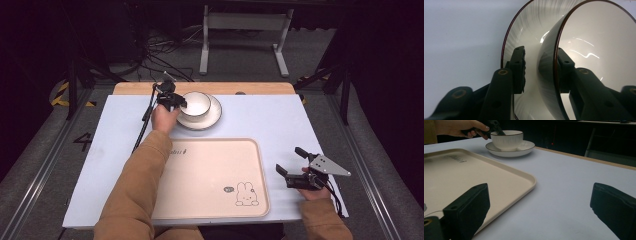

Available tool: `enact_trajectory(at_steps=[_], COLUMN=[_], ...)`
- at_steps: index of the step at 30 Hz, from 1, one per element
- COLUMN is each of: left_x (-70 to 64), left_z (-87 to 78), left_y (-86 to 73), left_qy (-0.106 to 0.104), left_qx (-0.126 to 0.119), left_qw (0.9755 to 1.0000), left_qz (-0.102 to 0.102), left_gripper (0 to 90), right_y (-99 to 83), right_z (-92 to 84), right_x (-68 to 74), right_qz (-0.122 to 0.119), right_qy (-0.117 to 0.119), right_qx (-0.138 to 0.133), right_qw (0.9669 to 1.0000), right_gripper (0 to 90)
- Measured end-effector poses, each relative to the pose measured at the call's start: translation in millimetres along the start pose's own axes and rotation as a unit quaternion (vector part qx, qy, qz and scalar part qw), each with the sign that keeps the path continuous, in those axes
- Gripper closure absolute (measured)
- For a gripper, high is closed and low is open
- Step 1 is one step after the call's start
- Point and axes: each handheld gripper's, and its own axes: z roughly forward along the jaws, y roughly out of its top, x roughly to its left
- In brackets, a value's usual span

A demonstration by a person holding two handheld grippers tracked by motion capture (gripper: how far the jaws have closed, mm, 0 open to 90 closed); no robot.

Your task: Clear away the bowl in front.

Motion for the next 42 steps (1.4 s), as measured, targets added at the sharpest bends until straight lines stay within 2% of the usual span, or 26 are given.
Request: enact_trajectory(at_steps=[4, 7, 18, 27, 31, 33, 35, 38, 42], left_x=[-1.8, -2.3, -4.8, -5.2, -8.5, -9.4, -10.5, -16.3, -20.3], left_z=[0.7, 2.1, 1.9, 0.9, -1.3, -5.5, -7.6, -17.1, -26.5], left_y=[-0.2, -0.9, -1.9, -2.4, -3.0, -2.1, -1.6, 0.0, 0.3], left_qy=[-0.004, 0.0, 0.01, 0.006, 0.012, -0.002, -0.007, -0.007, -0.011], left_qx=[0.003, 0.001, -0.002, -0.002, -0.006, -0.011, -0.01, -0.018, -0.02], left_qw=[1.0, 1.0, 0.9999, 0.9999, 0.9997, 0.9998, 0.9998, 0.9993, 0.9991], left_qz=[0.002, 0.004, 0.011, 0.008, 0.019, 0.019, 0.018, 0.03, 0.036], left_gripper=[76.5, 80.7, 81.8, 81.9, 81.9, 81.9, 81.9, 81.9, 81.9], right_y=[0.0, 0.0, -0.1, -0.1, -0.1, -0.2, -0.2, -0.1, 0.0], right_z=[0.0, 0.1, -0.1, -0.3, -0.4, -0.4, -0.3, -0.1, 0.1], right_x=[0.0, 0.1, 0.2, 0.1, 0.3, 0.3, 0.3, 0.3, 0.3], right_qz=[0.0, -0.002, -0.003, -0.003, -0.003, -0.003, -0.003, -0.003, -0.003], right_qy=[0.0, 0.001, 0.001, 0.002, 0.001, 0.001, 0.001, 0.001, 0.001], right_qx=[0.0, 0.0, -0.001, -0.001, -0.001, -0.002, -0.001, -0.002, 0.0], right_qw=[1.0, 1.0, 1.0, 1.0, 1.0, 1.0, 1.0, 1.0, 1.0], right_gripper=[3.1, 3.4, 3.6, 3.6, 3.6, 3.5, 3.5, 3.6, 3.6])
